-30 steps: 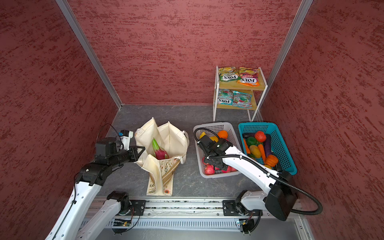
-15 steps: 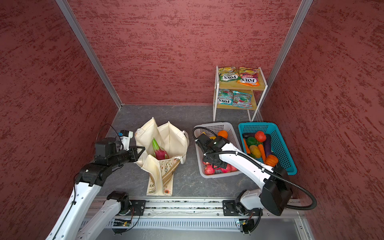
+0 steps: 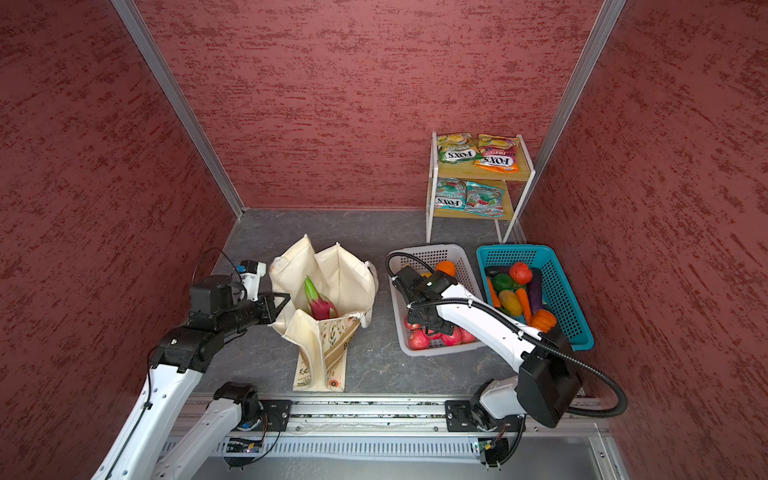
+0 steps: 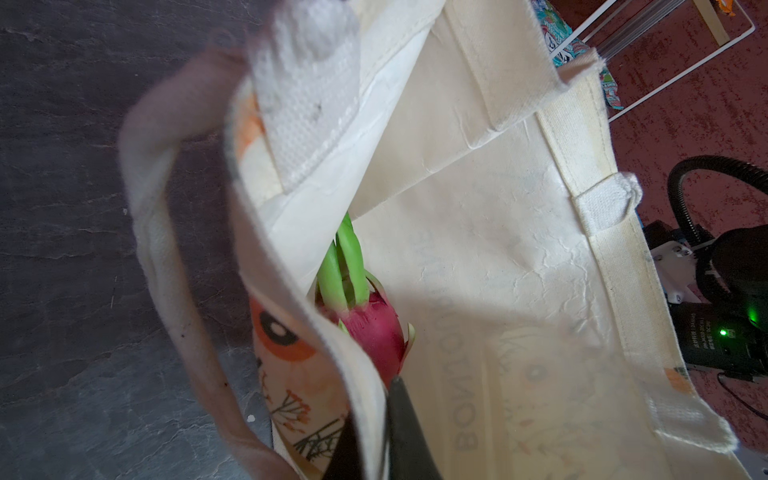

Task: Place the food into the grocery bag and tie it
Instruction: 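Lower the right gripper onto a red apple and grasp it, then carry the red apple with the right gripper over the open bag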

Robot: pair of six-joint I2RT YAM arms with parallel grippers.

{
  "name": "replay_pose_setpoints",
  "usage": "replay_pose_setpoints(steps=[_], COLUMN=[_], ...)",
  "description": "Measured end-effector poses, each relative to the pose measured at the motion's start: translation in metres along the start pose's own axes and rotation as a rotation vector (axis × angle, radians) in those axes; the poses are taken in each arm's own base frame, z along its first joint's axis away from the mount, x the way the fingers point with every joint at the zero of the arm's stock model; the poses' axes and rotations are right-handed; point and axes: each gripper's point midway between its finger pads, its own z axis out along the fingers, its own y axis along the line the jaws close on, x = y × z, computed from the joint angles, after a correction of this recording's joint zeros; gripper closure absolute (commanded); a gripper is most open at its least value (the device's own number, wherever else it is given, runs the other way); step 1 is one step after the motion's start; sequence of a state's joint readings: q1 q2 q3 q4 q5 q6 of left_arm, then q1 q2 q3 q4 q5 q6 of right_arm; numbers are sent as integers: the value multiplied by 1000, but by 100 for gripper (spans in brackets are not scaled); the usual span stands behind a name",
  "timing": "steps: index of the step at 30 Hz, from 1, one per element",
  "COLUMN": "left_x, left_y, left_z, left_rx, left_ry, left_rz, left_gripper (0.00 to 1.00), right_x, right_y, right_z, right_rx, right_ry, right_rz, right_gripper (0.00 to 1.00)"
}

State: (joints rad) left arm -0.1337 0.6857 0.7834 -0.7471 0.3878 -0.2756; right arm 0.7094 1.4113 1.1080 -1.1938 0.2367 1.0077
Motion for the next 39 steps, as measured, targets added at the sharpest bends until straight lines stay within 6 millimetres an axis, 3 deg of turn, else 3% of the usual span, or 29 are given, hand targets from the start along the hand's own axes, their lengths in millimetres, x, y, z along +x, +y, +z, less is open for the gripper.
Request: replay_pose_setpoints(steps=[5,15,29,34,39], left_x=[0,0,0,0,0], left_y=[0,0,0,0,0], left_z=[0,0,-1,-1,-1], left_rx=[0,-1,1,1,1], left_ry=[0,-1,-5,-5,-5], left_rz=[0,0,2,2,2], left_gripper=[89,89,89,89,89], right_x=[1,10,11,-2,-33], right_y=[-3,0,1,12,35], right_z=[5,23,24,6,-50], right_rx=[19,21,14,-37,-193], right_ry=[4,41,46,7,-109], right_rz=[-12,-49,-60,-54,-41], right_gripper=[22,35,54,55,56])
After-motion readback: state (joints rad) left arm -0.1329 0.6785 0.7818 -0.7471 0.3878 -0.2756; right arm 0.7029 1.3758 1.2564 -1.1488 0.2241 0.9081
